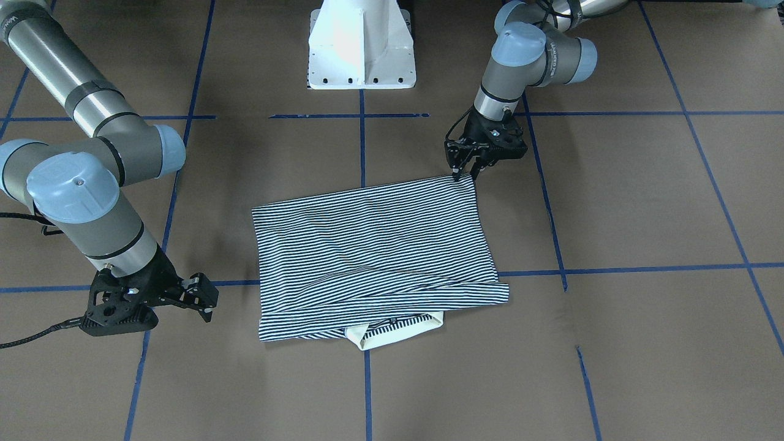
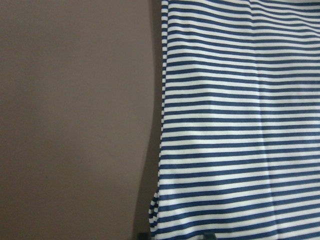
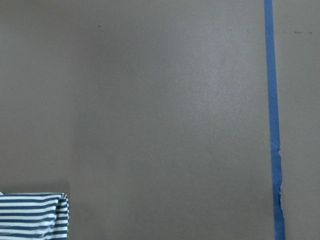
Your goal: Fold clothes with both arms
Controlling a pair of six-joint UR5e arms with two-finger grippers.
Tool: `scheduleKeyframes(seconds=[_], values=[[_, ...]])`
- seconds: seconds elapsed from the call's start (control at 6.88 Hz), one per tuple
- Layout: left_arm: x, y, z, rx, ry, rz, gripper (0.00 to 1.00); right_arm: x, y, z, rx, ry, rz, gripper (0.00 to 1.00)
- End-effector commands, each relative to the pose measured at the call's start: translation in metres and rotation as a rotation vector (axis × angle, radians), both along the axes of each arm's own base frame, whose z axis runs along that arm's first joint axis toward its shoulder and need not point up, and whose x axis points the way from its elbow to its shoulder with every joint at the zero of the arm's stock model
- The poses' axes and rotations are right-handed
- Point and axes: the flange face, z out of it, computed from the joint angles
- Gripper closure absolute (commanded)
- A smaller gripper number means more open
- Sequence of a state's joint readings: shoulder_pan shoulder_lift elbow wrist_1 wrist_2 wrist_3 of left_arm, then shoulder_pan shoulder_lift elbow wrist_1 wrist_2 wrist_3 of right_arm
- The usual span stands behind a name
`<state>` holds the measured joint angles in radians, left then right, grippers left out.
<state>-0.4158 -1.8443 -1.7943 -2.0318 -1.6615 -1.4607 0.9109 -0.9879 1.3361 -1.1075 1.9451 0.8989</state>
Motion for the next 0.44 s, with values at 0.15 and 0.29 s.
scheduleKeyframes(seconds=[0.15,0.29], values=[[-0.003,-0.001,-0.005,0.012,0.008,0.000,1.00,0.000,0.000,0.001,0.000,0.000,0.000,0.00],[-0.012,-0.010,-0.005,0.018,0.006,-0.015,1.00,0.000,0.000,0.001,-0.001,0.000,0.001,0.00]])
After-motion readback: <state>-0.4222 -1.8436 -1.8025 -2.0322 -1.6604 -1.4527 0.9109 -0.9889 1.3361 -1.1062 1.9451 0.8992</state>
